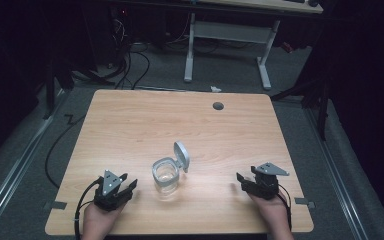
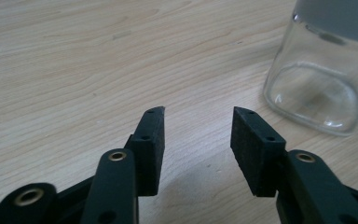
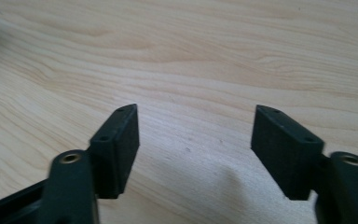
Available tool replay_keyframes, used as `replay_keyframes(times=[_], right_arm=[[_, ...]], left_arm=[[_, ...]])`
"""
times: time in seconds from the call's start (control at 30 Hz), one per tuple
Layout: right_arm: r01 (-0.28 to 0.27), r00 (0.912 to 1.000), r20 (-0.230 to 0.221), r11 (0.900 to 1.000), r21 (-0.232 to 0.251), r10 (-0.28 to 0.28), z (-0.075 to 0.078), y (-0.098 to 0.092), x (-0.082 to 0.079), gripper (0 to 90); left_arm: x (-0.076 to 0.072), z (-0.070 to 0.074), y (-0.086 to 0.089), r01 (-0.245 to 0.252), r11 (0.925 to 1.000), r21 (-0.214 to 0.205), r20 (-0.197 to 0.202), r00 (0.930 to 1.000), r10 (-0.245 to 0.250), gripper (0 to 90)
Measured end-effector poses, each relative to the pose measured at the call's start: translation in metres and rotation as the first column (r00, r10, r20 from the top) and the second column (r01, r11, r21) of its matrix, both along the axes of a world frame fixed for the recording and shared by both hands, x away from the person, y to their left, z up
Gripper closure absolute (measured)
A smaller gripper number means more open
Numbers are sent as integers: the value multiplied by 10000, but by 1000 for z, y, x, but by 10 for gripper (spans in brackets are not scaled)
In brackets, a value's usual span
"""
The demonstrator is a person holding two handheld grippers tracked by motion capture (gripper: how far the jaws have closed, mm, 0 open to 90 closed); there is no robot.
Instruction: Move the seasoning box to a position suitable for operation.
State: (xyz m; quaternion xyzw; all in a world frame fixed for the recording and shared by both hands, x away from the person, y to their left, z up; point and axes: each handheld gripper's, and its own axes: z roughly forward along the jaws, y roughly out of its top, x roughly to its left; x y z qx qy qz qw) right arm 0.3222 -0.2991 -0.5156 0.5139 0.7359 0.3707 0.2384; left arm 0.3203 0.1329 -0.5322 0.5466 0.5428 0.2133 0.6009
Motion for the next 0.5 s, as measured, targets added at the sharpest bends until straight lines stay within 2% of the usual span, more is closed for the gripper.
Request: replay_keyframes(times=[0.03, 0.1, 0.13, 0.17, 0.23, 0.27, 0.37, 0.4, 0.43, 0.47, 0.5], right_arm=[[0, 10000, 0, 10000, 0, 0, 0, 0, 0, 380], [-76, 9998, -173, 9993, 374, 83, -2, -1, -1, 411], [-283, 9995, -132, 9984, 480, 289, -3, -1, -2, 466], [-283, 9995, -132, 9984, 480, 289, -3, -1, -2, 466], [-340, 9994, -29, 9976, 598, 342, -2, -1, -5, 533], [-382, 9993, 87, 9963, 766, 377, -1, 0, -7, 625], [-544, 9985, 129, 9962, 687, 537, -1, 1, -9, 678], [-687, 9975, 200, 9963, 519, 677, 0, 4, -13, 733], [-687, 9975, 200, 9963, 519, 677, 0, 4, -13, 733], [-842, 9963, 225, 9956, 401, 833, 0, 6, -18, 791], [-842, 9963, 225, 9956, 401, 833, 0, 6, -18, 791]], left_arm=[[0, 0, 0, 0, 10000, 0, 0, 10000, 0, 582], [0, -1, 0, -87, 9998, -197, -114, 9999, 85, 596], [0, -2, -1, -87, 9999, -120, -162, 9998, 85, 618], [0, -2, -1, -87, 9999, -120, -162, 9998, 85, 629], [0, -3, 1, -132, 9998, -148, -101, 9999, 131, 659], [1, -3, 2, -156, 9994, -308, -180, 9997, 151, 720], [4, -3, 3, -195, 9984, -524, -264, 9995, 182, 790], [8, -2, 2, -262, 9977, -624, -254, 9994, 247, 815], [8, -2, 2, -262, 9977, -624, -254, 9994, 247, 843], [11, -1, 1, -300, 9975, -643, -144, 9995, 291, 860], [11, -1, 1, -300, 9975, -643, -144, 9995, 291, 875]])
